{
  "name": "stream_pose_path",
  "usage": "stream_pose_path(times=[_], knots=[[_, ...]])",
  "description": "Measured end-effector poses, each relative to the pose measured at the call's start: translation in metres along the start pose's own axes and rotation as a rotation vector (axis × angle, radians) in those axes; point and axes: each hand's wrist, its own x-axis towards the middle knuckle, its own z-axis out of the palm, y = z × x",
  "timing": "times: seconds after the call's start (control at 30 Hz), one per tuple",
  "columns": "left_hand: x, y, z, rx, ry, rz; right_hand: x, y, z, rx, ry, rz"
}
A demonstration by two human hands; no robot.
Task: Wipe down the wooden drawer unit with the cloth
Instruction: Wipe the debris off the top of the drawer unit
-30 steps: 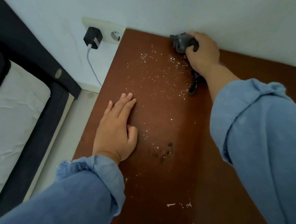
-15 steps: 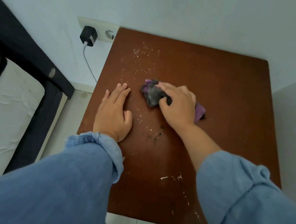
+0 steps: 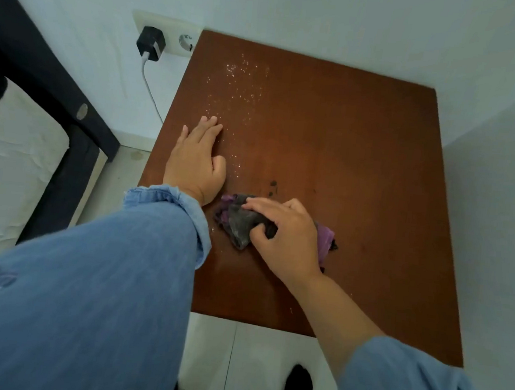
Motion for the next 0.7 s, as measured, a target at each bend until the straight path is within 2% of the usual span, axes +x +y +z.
stream_pose_path(times=[0.17, 0.27, 0.37, 0.47, 0.57, 0.7], knots=[[-0.008, 0.0, -0.001, -0.012, -0.013, -0.003, -0.035, -0.007, -0.013, 0.073, -0.168, 0.011], [-0.012, 0.003, -0.003, -0.007, -0.015, -0.01, -0.032, -0.015, -0.03, 0.232, -0.289, 0.161], [-0.018, 0.003, -0.006, 0.063, -0.036, 0.017, 0.005, -0.021, -0.046, 0.409, -0.202, 0.276], [-0.008, -0.003, -0.011, 0.151, -0.093, 0.116, 0.063, -0.027, -0.054, 0.51, -0.062, 0.286], [0.009, -0.007, -0.016, 0.114, -0.035, 0.097, 0.127, -0.026, -0.053, 0.518, 0.044, 0.25], [0.023, -0.023, -0.014, 0.094, -0.063, 0.117, 0.215, -0.02, -0.045, 0.445, 0.133, 0.202]])
